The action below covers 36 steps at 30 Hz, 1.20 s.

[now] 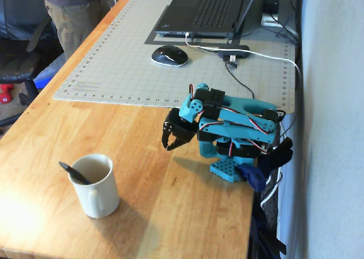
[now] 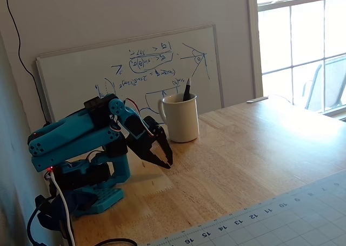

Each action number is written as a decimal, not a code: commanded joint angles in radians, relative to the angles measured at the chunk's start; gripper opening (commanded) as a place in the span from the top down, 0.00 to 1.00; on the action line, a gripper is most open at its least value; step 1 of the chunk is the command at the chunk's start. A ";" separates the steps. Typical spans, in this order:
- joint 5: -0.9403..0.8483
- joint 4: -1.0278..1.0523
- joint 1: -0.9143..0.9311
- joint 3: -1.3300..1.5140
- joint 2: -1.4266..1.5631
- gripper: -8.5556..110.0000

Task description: Grasp a pen and put it in a mug.

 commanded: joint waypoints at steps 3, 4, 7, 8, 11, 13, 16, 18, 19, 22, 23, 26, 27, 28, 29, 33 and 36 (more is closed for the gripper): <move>0.155 0.002 -0.005 -0.012 0.029 0.92; 0.169 0.000 -0.005 -0.012 0.029 0.92; 0.179 0.000 -0.006 -0.012 0.029 0.92; 0.173 0.000 -0.006 -0.012 0.029 0.92; 0.169 0.000 -0.008 -0.012 0.029 0.92; 0.169 0.000 -0.006 -0.012 0.029 0.92; 0.169 0.000 -0.006 -0.012 0.029 0.92; 0.169 0.000 -0.006 -0.012 0.029 0.92; 0.169 0.000 -0.006 -0.012 0.029 0.92; 0.169 0.000 -0.006 -0.012 0.029 0.92; 0.169 0.000 -0.006 -0.012 0.029 0.92; 0.169 0.000 -0.006 -0.012 0.029 0.92; 0.169 0.000 -0.006 -0.012 0.029 0.92; 0.169 0.000 -0.006 -0.012 0.029 0.92; 0.169 0.000 -0.006 -0.012 0.029 0.92; 0.169 0.000 -0.006 -0.012 0.029 0.92; 0.169 0.000 -0.006 -0.012 0.029 0.92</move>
